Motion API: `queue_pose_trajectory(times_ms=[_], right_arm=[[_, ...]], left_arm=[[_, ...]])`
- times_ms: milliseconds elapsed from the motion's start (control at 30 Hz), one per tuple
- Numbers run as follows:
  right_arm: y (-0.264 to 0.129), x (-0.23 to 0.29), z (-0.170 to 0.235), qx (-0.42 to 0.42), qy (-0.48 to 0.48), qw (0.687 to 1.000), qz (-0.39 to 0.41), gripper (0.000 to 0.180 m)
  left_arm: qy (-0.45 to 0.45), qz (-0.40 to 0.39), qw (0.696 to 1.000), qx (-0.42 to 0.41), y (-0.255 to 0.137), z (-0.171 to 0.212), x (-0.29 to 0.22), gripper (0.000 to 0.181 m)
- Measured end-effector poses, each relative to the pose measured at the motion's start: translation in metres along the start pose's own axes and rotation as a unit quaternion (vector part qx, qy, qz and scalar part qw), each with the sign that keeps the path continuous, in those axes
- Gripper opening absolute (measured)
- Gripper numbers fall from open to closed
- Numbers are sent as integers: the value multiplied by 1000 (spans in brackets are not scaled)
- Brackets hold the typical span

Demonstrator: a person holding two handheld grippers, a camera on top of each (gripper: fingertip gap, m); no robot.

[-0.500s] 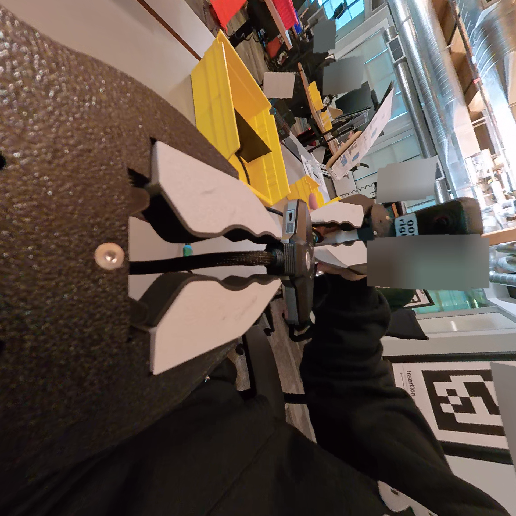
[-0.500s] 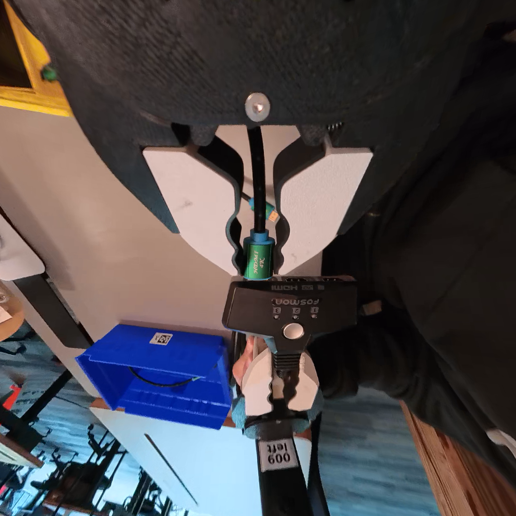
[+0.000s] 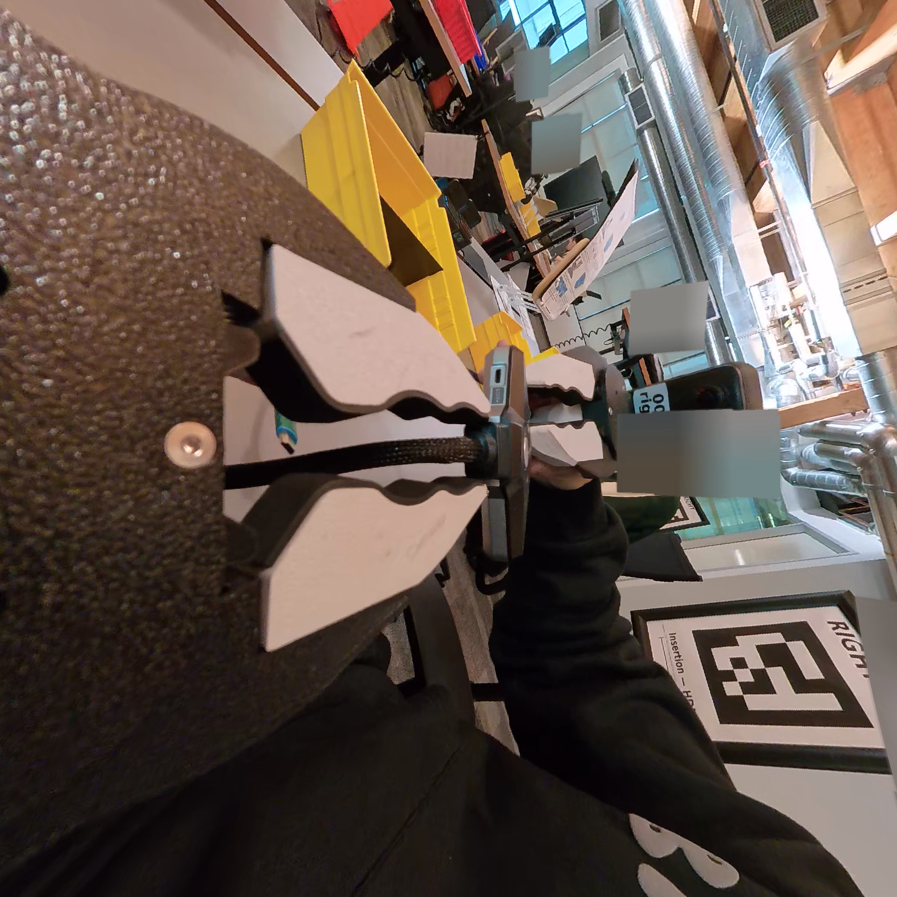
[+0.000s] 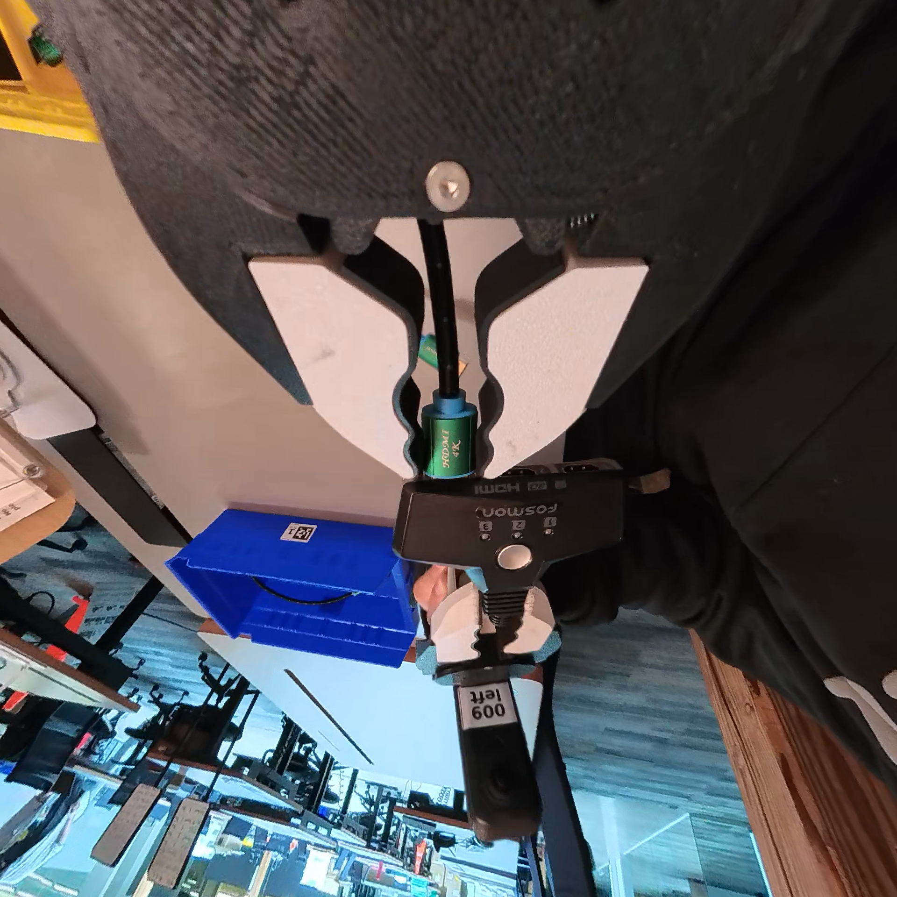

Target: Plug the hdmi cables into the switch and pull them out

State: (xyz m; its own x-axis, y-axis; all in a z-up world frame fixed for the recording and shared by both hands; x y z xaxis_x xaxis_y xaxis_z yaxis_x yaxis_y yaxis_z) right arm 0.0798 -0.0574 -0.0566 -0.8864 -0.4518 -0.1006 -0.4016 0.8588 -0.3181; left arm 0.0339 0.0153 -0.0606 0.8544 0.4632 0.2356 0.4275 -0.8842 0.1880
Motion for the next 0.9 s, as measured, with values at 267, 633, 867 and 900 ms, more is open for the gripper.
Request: queue_pose_trajectory(times_ms=[267, 633, 867, 900], right_arm=[[-5, 2, 16, 121, -36, 992, 16, 21], [-86, -39, -39, 152, -75, 971, 168, 20], [-163, -91, -20, 263, -25, 927, 267, 20], [-169, -97, -15, 255, -18, 926, 278, 20]], left_arm=[[15, -3, 998, 53, 4, 14, -2, 21], [-27, -75, 993, -90, -13, -25, 26, 21], [-42, -53, 995, -77, -3, -16, 22, 21], [-45, -55, 994, -79, -4, -15, 23, 21]])
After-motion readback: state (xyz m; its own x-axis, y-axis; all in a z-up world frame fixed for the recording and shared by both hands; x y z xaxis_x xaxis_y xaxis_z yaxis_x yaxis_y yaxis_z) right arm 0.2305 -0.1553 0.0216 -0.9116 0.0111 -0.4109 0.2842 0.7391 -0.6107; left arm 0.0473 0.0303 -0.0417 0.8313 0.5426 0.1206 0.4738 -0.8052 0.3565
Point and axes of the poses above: each gripper's, where its closed fingertips meet, y out along the fingers, z out of its underside, x = y × z across the jaws, the point moved 1 cm from there along -y, back along the fingers, and after that the axes turned 13 degrees about -z, right-handed, at the moved point
